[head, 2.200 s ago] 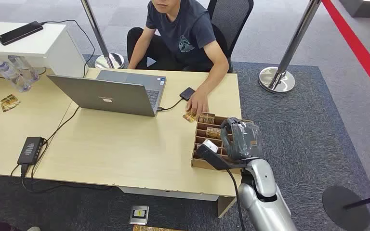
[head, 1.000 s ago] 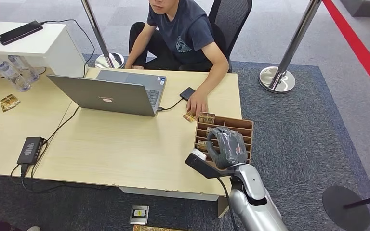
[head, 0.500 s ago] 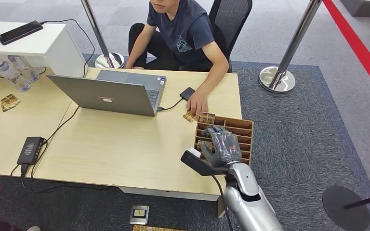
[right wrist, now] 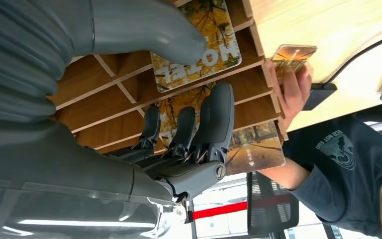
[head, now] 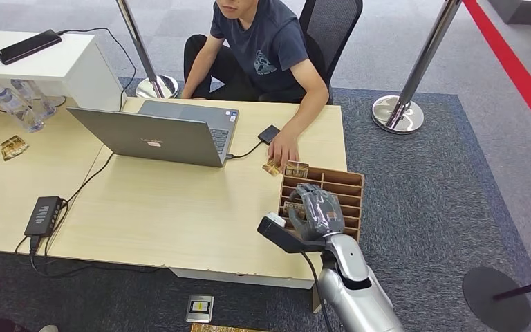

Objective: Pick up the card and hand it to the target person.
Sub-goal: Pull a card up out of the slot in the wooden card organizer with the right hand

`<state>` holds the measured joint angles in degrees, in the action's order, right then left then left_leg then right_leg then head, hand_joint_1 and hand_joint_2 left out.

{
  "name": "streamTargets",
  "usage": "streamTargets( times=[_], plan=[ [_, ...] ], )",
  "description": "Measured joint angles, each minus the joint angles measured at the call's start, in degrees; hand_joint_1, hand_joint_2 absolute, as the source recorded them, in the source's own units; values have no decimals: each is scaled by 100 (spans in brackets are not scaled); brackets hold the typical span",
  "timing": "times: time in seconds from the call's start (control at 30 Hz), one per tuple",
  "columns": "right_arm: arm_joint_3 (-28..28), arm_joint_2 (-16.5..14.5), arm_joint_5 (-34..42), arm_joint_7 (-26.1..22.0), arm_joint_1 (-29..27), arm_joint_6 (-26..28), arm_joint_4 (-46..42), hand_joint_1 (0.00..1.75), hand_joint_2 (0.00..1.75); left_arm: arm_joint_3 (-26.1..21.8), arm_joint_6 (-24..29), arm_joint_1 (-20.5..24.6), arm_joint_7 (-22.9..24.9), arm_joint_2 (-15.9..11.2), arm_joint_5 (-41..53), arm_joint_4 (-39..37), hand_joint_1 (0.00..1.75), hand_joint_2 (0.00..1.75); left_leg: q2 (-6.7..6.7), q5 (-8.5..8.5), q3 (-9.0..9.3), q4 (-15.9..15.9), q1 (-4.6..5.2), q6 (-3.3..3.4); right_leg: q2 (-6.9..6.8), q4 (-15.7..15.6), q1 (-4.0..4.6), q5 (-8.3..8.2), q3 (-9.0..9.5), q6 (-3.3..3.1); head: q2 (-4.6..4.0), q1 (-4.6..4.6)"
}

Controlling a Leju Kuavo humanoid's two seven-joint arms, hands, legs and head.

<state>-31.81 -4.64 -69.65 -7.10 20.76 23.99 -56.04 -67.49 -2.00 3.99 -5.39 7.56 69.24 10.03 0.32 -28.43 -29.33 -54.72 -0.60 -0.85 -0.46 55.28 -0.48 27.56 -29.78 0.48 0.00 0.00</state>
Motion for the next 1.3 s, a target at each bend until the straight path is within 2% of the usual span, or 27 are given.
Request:
streamTargets(
  times=[0.37,0.53,0.63,0.77,0.83,1.13,1.3],
  plan=[
    [164,58,-146,54,-80,-4,-8,93,175,37,-7,3,-44,3,55,6,0,0,-4,1,1,0,0,0,-5,-2,0,1,2,0,0,0],
    [179,68,-154,49,-106,12,-10,126,175,40,-10,-1,-57,0,60,5,0,0,-5,1,1,1,0,0,-6,-3,0,0,2,1,0,0],
    [188,84,-152,49,-97,7,-4,137,175,40,-14,0,-57,-5,60,5,0,0,-4,1,3,2,0,0,-4,-4,1,0,4,0,0,0],
    [214,91,-157,38,-97,23,8,166,175,62,-24,2,-60,-7,82,1,0,0,-3,1,3,1,0,0,-4,-3,0,0,3,0,0,0],
    [220,107,-159,21,-120,51,-21,174,175,65,-23,4,-60,-6,87,0,0,0,-3,1,3,0,1,-1,-4,-1,0,1,2,0,0,0],
    [198,202,-147,-99,-199,164,-332,175,175,32,-12,2,-67,2,76,-4,0,0,-3,0,3,0,0,-1,-4,-1,0,1,1,1,0,0],
    [183,359,-131,-172,-378,272,-985,175,175,8,-15,4,-92,6,63,-2,0,0,-3,0,0,-1,1,-1,-4,0,-1,2,0,1,0,0]
  ],
)
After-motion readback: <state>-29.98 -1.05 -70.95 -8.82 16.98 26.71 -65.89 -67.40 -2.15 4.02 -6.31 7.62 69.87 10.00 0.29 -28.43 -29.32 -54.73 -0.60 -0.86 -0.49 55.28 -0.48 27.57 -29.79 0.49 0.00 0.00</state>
